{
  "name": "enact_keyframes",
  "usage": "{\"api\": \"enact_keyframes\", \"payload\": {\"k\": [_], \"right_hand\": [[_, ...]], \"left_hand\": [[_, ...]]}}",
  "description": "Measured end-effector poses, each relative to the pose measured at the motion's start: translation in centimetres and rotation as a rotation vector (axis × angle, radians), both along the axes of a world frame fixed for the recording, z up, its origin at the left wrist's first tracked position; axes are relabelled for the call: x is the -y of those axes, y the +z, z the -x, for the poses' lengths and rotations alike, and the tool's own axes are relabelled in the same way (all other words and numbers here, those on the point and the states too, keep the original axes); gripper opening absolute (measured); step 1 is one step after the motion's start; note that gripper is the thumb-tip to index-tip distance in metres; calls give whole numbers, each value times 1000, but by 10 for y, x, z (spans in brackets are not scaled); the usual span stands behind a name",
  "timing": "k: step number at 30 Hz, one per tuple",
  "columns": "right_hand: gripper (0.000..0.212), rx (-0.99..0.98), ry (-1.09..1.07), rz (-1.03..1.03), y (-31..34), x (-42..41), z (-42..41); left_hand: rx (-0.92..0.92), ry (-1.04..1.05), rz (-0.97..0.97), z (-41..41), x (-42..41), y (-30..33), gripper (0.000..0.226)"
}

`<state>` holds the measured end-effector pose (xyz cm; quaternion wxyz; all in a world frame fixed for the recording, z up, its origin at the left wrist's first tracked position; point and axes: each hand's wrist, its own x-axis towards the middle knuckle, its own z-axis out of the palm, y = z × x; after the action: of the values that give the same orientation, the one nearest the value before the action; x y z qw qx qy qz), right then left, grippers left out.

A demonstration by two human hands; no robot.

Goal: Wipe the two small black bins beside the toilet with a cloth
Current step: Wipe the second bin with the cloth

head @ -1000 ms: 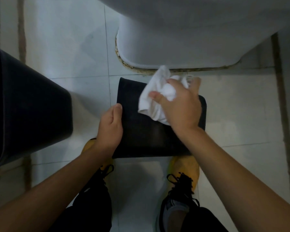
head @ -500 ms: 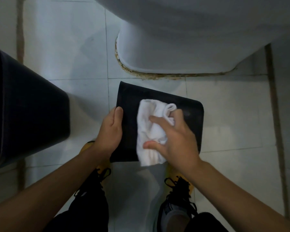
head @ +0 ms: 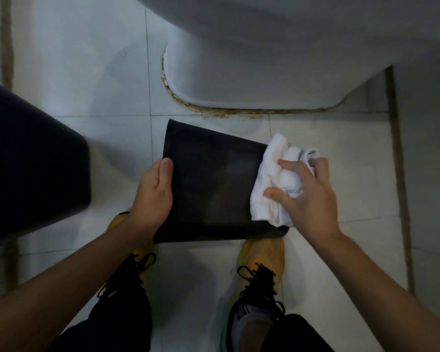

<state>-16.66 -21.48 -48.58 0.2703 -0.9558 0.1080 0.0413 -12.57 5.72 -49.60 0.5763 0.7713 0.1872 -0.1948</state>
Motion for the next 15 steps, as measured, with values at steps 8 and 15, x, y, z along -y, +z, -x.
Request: {"api": "enact_keyframes", "payload": {"k": [8, 15], "right_hand": [[56, 55, 181, -51, 2, -110, -11], [59, 30, 350, -174, -5, -82, -8]], "left_hand": [[61, -21, -36, 3, 1, 0, 39], [78, -25, -123, 11, -8, -4, 41]]}}
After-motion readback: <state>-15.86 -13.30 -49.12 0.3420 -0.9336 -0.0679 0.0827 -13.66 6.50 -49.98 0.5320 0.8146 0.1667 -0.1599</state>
